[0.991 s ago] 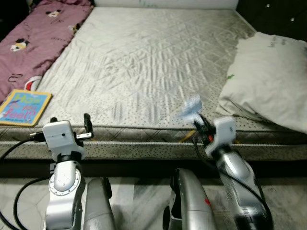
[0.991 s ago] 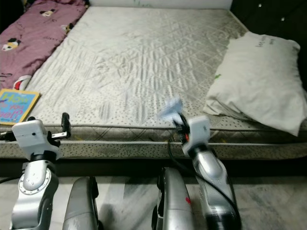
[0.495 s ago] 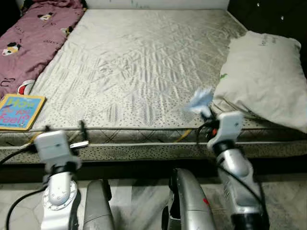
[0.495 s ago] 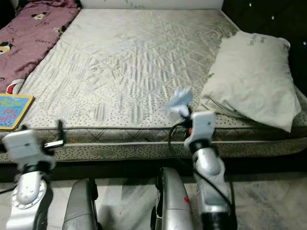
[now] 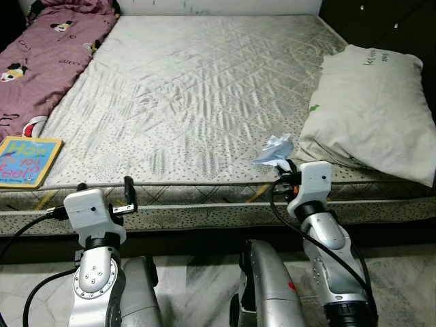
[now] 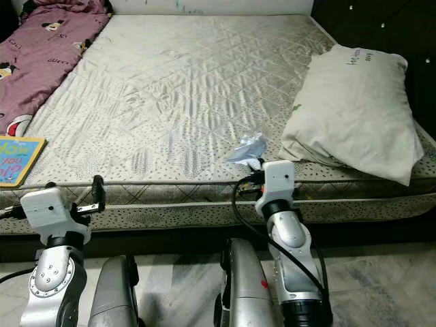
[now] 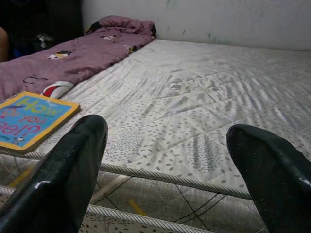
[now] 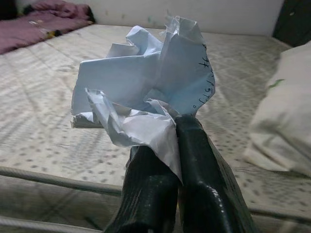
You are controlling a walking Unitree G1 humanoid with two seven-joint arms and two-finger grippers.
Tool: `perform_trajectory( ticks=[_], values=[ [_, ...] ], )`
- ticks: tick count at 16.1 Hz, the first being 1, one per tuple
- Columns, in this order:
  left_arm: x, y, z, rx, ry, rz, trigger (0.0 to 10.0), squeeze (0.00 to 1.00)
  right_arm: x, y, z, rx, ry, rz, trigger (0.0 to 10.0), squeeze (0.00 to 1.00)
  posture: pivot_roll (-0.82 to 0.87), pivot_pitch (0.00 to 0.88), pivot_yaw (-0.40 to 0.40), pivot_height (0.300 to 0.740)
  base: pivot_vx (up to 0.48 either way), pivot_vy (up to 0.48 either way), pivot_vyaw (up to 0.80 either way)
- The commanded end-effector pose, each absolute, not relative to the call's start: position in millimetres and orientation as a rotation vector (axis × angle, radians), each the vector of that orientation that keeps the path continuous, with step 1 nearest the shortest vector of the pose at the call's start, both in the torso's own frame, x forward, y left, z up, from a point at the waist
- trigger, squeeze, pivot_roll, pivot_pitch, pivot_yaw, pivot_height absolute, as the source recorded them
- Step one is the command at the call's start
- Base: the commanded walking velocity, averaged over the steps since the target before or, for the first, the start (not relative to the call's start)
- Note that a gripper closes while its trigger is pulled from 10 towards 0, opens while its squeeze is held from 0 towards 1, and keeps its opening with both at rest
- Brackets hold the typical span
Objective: Clean up the room
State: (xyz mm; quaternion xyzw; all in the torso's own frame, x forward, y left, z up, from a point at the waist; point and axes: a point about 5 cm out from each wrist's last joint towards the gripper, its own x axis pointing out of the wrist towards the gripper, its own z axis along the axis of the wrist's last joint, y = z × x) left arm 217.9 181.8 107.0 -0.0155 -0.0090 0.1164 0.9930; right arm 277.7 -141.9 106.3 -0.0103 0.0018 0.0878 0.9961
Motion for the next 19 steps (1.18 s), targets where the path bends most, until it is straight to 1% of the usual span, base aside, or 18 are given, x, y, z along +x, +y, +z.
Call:
perform_trajectory(
  ticks=[1,4,5,6,7,8,11,13,14,16,17,19],
  values=[
    [218,182,109,-0.033,-0.021,0.220,10.0,0.00,278,-137,111,0.004,-0.009,0.199,10.0,0.00,-0.05,0.000,-0.019,0.542,0.000,0.000,0.00],
    [218,182,109,-0.037,-0.023,0.220,10.0,0.00,282,-134,112,0.026,0.000,0.211,10.0,0.00,-0.04,0.000,-0.025,0.580,0.000,0.000,0.00],
    [217,182,109,-0.039,-0.020,0.219,10.0,0.00,283,-134,112,0.024,0.000,0.213,10.0,0.00,-0.04,0.000,-0.027,0.595,0.000,0.000,0.00],
    [217,182,109,-0.039,-0.019,0.218,10.0,0.00,283,-134,112,0.024,0.000,0.212,10.0,0.00,-0.04,0.000,-0.027,0.600,0.000,0.000,0.00],
    [216,180,107,-0.042,-0.014,0.215,10.0,0.00,286,-135,113,0.023,-0.002,0.206,10.0,0.00,-0.04,0.000,-0.027,0.619,0.000,0.000,0.00],
    [217,180,107,-0.043,-0.014,0.214,10.0,0.00,287,-136,114,0.021,-0.004,0.201,10.0,0.00,-0.04,0.000,-0.026,0.629,0.000,0.000,0.00],
    [222,184,109,-0.025,-0.013,0.267,10.0,0.00,290,-138,116,0.019,-0.008,0.191,10.0,0.00,-0.04,0.000,-0.025,0.667,0.000,0.000,0.00],
    [223,183,110,-0.074,-0.019,0.232,10.0,0.00,291,-140,115,0.011,-0.004,0.179,10.0,0.00,-0.04,0.000,-0.026,0.691,0.000,0.000,0.00],
    [223,183,110,-0.074,-0.018,0.228,10.0,0.00,291,-141,114,0.012,-0.002,0.176,10.0,0.00,-0.04,0.000,-0.026,0.696,0.000,0.000,0.00],
    [223,181,110,-0.070,-0.019,0.227,10.0,0.00,292,-142,113,0.010,0.002,0.169,10.0,0.00,-0.04,0.000,-0.026,0.720,0.000,0.000,0.00],
    [222,180,107,-0.113,-0.008,0.205,10.0,0.00,293,-143,112,0.006,0.003,0.166,10.0,0.00,-0.04,0.000,-0.026,0.735,0.000,0.000,0.00],
    [222,181,106,-0.091,0.001,0.216,10.0,0.00,293,-144,110,-0.003,0.009,0.160,10.0,0.00,-0.04,0.000,-0.024,0.740,0.000,0.000,0.00]
  ],
)
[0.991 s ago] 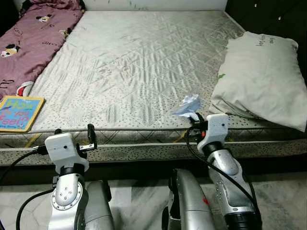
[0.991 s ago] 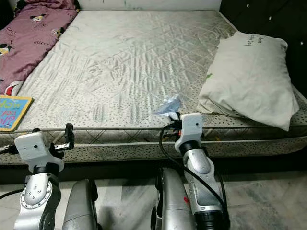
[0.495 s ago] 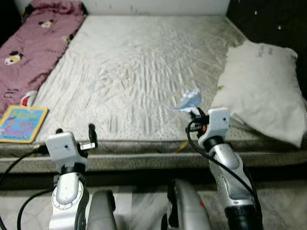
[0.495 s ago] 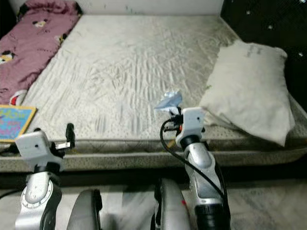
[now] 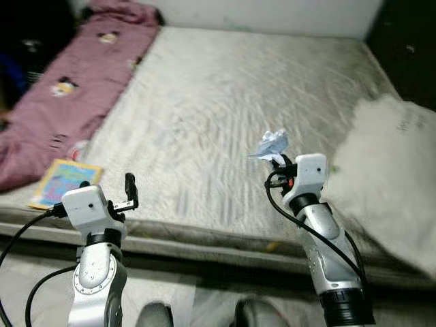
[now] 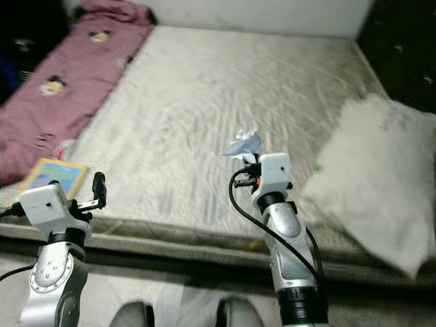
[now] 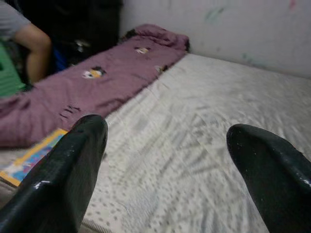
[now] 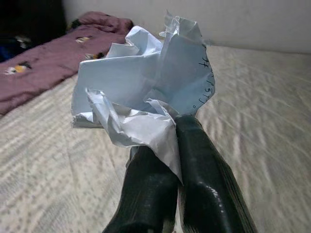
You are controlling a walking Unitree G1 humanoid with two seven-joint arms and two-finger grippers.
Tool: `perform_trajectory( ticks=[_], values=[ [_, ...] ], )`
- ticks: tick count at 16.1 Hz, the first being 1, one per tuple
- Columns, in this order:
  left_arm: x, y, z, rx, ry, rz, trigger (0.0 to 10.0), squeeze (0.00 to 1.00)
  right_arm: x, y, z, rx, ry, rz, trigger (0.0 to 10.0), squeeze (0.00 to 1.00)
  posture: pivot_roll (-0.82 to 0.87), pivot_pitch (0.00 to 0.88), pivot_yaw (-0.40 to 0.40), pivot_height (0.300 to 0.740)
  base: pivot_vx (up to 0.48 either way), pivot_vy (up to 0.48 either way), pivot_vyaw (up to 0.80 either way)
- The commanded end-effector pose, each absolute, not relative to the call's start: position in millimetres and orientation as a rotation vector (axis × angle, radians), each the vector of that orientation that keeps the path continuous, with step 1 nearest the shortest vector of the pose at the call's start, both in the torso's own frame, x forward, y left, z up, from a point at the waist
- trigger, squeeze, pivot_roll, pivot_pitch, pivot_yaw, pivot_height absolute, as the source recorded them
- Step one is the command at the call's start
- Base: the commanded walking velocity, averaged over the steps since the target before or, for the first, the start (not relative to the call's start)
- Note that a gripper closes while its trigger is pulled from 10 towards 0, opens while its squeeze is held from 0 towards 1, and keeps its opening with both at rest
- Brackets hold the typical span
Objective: Clean up the room
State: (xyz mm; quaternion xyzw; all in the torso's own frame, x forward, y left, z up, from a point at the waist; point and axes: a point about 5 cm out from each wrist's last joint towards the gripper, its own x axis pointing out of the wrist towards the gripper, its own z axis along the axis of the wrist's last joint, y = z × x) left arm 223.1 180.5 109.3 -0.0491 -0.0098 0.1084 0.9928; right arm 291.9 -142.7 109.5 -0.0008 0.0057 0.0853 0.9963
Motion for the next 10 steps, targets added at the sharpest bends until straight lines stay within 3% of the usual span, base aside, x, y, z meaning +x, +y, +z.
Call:
perform_trajectory(
  ticks=[1,10],
  values=[
    [223.0,179.8,105.9,-0.090,0.000,0.217,10.0,0.00,293.6,-144.0,108.9,-0.007,0.012,0.157,10.0,0.00,-0.04,0.000,-0.024,0.740,0.000,0.000,0.00],
    [228.7,172.9,102.0,-0.101,0.021,0.152,10.0,0.00,296.7,-144.7,103.3,-0.028,0.029,0.155,10.0,0.00,-0.04,0.000,-0.034,0.740,0.000,0.000,0.00]
  ],
)
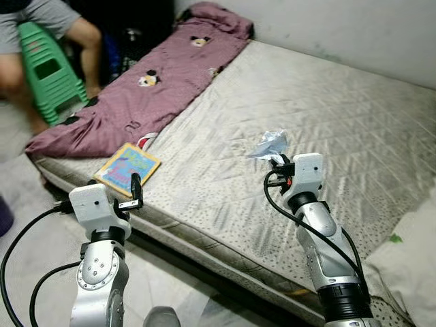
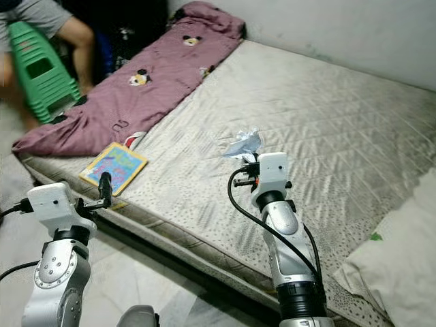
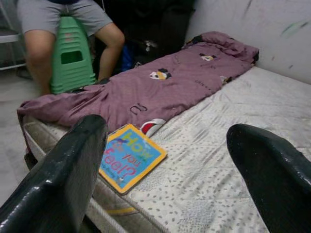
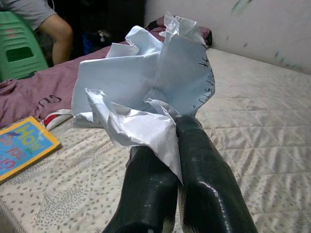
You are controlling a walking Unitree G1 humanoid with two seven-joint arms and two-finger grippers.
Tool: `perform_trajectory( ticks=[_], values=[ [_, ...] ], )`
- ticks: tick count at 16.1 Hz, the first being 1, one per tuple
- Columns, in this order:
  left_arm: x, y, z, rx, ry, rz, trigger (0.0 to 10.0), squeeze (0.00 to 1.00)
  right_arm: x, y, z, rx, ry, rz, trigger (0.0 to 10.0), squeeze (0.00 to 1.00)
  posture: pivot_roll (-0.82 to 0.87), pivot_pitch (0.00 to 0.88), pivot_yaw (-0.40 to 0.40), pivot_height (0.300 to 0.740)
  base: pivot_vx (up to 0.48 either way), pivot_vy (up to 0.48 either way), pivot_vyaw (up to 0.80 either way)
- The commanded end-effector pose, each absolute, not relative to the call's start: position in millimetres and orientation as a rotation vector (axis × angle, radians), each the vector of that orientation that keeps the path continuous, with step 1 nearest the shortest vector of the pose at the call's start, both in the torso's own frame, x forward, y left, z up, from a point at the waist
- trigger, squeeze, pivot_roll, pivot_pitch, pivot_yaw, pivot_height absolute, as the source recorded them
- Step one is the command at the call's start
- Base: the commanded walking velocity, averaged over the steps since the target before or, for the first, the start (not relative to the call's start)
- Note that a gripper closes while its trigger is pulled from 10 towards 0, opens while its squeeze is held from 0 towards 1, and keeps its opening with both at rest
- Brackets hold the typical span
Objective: Clean up the room
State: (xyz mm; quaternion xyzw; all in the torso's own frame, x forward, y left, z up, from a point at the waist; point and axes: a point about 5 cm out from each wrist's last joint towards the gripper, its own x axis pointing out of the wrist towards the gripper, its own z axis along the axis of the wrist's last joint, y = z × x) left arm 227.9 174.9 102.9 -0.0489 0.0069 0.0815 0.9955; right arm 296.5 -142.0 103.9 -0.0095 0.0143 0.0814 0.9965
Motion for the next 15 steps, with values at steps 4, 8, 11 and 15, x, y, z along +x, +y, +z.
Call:
perform_trajectory(
  ticks=[4,8,11,15],
  values=[
    [230.9,172.8,102.2,-0.115,0.020,0.151,10.0,0.00,298.2,-143.0,103.3,-0.031,0.031,0.166,10.0,0.00,-0.05,0.000,-0.036,0.740,0.000,0.000,-0.10],
    [233.3,172.7,103.5,-0.121,0.012,0.148,10.0,0.00,300.0,-143.7,103.2,-0.027,0.036,0.169,10.0,0.00,-0.05,0.000,-0.039,0.740,0.000,0.308,-0.78],
    [234.8,171.8,104.1,-0.124,0.008,0.148,10.0,0.00,300.6,-144.4,104.0,-0.032,0.029,0.172,10.0,0.00,-0.06,0.000,-0.042,0.740,0.000,0.480,-0.80],
    [235.9,171.4,104.5,-0.117,0.007,0.158,10.0,0.00,301.3,-144.9,104.4,-0.035,0.028,0.177,10.0,0.00,-0.06,0.000,-0.047,0.740,0.000,0.480,-0.47]
  ],
)
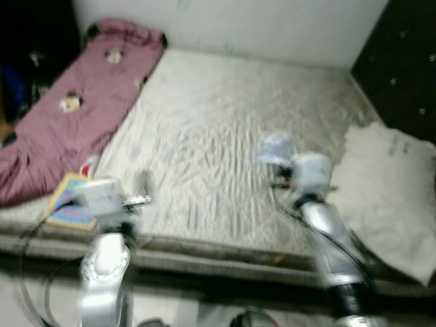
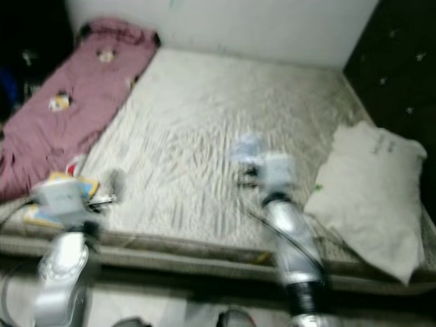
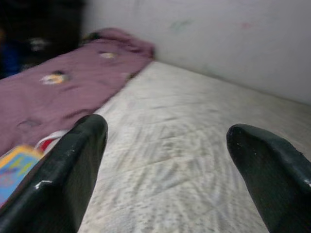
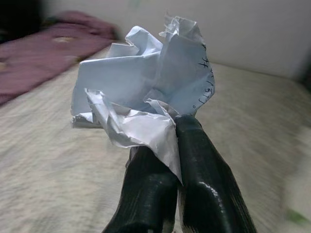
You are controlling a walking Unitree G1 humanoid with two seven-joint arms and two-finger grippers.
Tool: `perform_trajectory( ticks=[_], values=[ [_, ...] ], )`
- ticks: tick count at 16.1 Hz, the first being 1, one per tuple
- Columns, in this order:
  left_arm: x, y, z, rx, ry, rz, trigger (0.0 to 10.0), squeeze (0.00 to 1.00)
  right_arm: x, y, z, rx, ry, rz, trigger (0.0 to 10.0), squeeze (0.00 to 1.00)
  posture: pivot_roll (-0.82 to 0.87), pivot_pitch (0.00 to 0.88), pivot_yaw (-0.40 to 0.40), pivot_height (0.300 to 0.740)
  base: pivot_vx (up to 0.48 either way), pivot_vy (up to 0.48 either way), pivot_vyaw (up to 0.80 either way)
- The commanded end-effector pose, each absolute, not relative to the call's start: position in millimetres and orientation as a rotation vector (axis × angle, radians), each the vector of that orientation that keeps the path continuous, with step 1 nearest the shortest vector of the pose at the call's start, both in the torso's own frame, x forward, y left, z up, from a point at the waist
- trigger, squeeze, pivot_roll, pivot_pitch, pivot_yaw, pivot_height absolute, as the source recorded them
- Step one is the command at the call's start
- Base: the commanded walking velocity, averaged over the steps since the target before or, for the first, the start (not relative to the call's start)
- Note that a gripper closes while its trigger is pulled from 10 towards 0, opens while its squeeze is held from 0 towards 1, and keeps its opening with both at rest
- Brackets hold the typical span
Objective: Clean up the room
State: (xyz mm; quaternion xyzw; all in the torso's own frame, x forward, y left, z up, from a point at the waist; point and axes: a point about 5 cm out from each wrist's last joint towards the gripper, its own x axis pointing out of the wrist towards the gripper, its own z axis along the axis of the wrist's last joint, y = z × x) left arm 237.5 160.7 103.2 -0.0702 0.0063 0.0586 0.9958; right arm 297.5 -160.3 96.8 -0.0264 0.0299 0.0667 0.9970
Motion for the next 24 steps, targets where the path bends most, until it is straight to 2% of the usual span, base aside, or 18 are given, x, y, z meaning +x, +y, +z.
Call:
perform_trajectory(
  ticks=[1,7,17,24],
  values=[
    [237,171,104,-0.117,0.006,0.157,10.0,0.00,302,-145,104,-0.037,0.028,0.181,10.0,0.00,-0.06,0.000,-0.049,0.740,0.000,0.480,0.00],
    [239,168,105,-0.124,-0.004,0.152,10.0,0.00,302,-142,104,-0.041,0.030,0.198,10.0,0.00,-0.06,0.000,-0.052,0.740,0.000,0.451,0.00],
    [235,166,109,-0.131,-0.036,0.107,10.0,0.00,298,-133,103,-0.048,0.040,0.285,10.0,0.00,-0.06,0.000,-0.052,0.740,0.000,0.000,0.00],
    [234,165,107,-0.136,-0.028,0.096,10.0,0.00,297,-136,104,-0.048,0.034,0.273,10.0,0.00,-0.06,0.000,-0.054,0.740,0.274,0.000,0.00]
  ],
)
